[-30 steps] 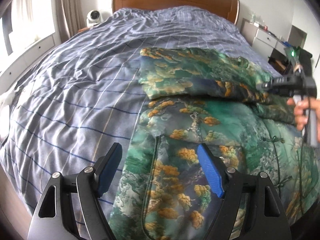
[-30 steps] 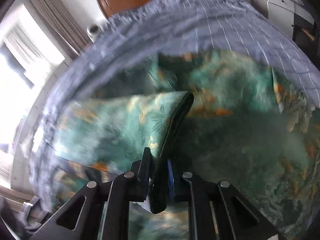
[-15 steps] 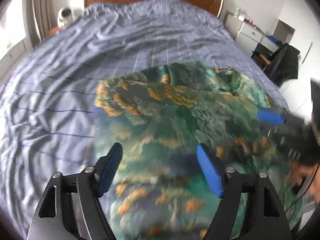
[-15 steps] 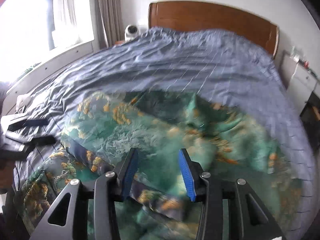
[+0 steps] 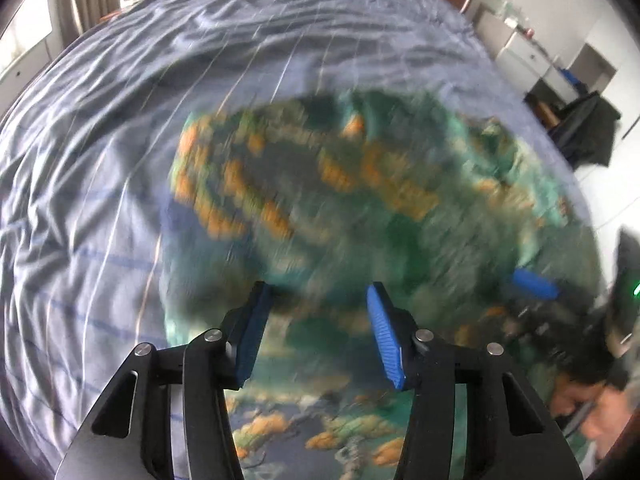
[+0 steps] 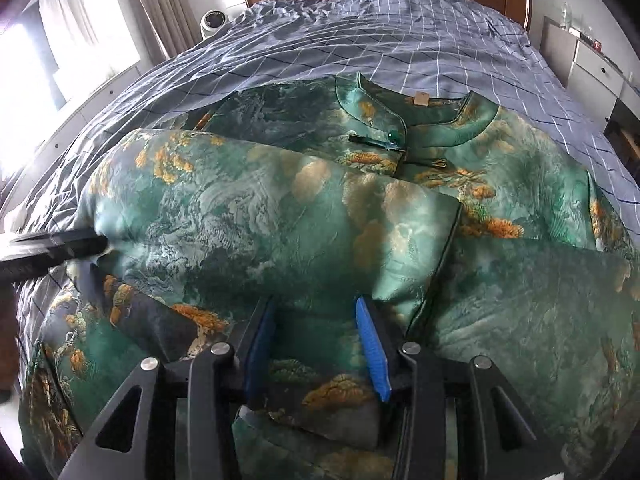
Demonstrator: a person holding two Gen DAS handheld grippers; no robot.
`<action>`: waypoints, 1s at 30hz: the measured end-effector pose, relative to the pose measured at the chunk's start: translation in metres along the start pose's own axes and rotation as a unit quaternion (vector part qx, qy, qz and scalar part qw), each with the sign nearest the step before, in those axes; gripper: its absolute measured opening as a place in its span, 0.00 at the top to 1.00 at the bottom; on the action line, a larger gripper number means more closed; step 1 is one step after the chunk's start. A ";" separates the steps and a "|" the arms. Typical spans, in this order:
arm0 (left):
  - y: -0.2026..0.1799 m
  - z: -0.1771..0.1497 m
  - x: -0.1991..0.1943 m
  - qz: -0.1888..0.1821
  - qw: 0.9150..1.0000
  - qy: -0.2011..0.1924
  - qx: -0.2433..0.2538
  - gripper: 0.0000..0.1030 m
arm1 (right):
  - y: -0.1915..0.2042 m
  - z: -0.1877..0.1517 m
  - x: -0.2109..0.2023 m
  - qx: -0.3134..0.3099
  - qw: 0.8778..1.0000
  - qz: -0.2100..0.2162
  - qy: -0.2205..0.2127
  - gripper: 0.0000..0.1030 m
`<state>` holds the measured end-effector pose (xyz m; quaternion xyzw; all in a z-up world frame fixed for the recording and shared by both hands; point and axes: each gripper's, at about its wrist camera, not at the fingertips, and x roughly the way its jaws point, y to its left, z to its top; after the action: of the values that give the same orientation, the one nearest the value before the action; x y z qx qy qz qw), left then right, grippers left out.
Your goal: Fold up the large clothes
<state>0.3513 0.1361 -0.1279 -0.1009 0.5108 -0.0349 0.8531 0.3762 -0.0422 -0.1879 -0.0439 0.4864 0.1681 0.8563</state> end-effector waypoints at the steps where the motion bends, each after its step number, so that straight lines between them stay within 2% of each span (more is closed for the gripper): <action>1: -0.002 0.009 0.001 -0.005 1.000 -0.001 -0.001 0.50 | 0.001 -0.002 0.002 0.000 1.000 0.000 0.000 0.59; 3: -0.006 0.032 0.012 -0.003 1.000 0.002 0.002 0.50 | 0.002 -0.002 0.003 0.000 1.000 -0.003 0.001 0.59; 6: -0.007 0.060 0.034 0.028 1.000 -0.008 0.003 0.51 | 0.000 -0.003 0.002 -0.001 1.000 -0.006 0.003 0.59; 8: -0.002 0.069 0.040 0.039 0.999 -0.025 -0.007 0.50 | 0.000 -0.003 0.002 0.000 1.000 -0.006 0.001 0.59; 10: -0.001 0.069 0.053 0.034 0.999 -0.021 -0.012 0.47 | 0.001 -0.004 0.003 0.000 1.000 -0.005 0.000 0.59; 12: 0.001 0.059 0.067 0.036 0.999 -0.002 -0.003 0.46 | 0.000 -0.004 0.003 0.000 1.000 -0.004 0.000 0.59; 14: 0.002 0.046 0.069 0.036 0.999 0.000 0.011 0.46 | 0.000 -0.005 0.002 -0.001 1.000 -0.004 0.000 0.59; 20: 0.009 0.011 0.039 0.013 1.000 -0.010 0.005 0.46 | 0.001 -0.007 0.003 -0.006 1.000 -0.007 -0.005 0.59; 22: 0.007 -0.001 0.029 0.018 1.000 -0.014 0.016 0.46 | 0.003 -0.007 0.003 -0.009 1.000 -0.011 -0.004 0.59; 25: -0.004 -0.027 0.009 0.044 0.998 -0.026 0.044 0.46 | 0.005 -0.006 0.003 -0.014 1.000 -0.017 -0.001 0.59; 27: -0.014 -0.055 -0.010 0.061 0.995 -0.037 0.066 0.42 | 0.006 -0.004 0.001 -0.013 1.000 -0.018 0.004 0.59; 29: -0.024 -0.085 -0.028 0.073 0.992 -0.046 0.092 0.27 | 0.004 -0.003 -0.004 -0.004 1.000 -0.016 0.007 0.58; 30: -0.027 -0.097 -0.036 0.075 0.991 -0.049 0.102 0.26 | 0.003 -0.003 -0.009 0.003 1.000 -0.014 0.006 0.58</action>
<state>0.2503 0.1027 -0.1351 0.0233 0.4685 -0.0173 0.8830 0.3681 -0.0424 -0.1815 -0.0493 0.4917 0.1542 0.8556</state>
